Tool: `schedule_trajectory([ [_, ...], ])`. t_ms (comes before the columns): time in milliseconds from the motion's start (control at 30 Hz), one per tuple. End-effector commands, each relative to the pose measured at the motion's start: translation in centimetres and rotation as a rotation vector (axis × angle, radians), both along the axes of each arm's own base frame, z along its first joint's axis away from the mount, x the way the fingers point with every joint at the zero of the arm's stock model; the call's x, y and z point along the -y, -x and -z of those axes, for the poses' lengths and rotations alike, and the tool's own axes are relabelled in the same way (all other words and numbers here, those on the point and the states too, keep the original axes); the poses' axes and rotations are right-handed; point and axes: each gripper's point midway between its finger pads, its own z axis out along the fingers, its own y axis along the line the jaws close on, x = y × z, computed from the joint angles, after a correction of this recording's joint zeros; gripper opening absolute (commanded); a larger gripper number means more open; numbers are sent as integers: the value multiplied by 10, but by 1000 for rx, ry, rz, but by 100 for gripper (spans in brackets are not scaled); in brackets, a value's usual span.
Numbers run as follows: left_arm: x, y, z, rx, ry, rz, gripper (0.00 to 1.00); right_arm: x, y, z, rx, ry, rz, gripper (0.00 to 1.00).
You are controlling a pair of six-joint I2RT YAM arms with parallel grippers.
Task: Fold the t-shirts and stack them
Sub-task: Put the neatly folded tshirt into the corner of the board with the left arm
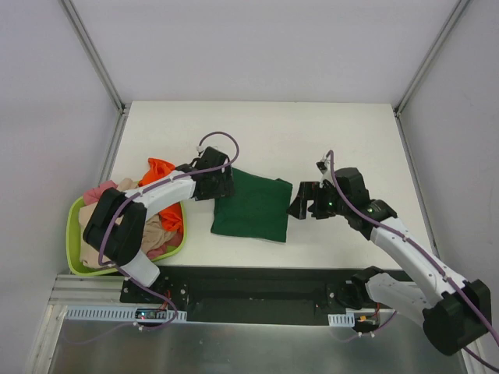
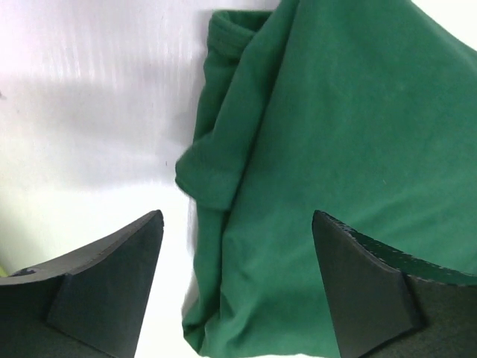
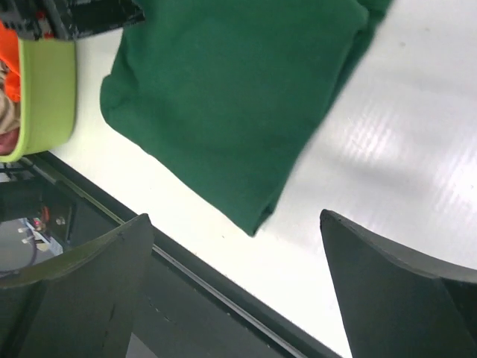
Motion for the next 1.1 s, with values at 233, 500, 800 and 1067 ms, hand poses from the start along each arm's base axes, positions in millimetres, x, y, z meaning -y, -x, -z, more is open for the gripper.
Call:
schedule_trajectory([
  [233, -1, -39, 45, -72, -138, -17, 27, 58, 18, -12, 115, 157, 169, 96],
  [500, -30, -90, 10, 34, -299, -123, 0, 66, 13, -17, 138, 189, 201, 96],
  [800, -101, -188, -34, 141, -373, -159, 0, 81, 12, -16, 159, 232, 252, 96],
  [1067, -172, -250, -44, 178, -463, -197, 0, 96, 6, -14, 162, 303, 287, 96],
])
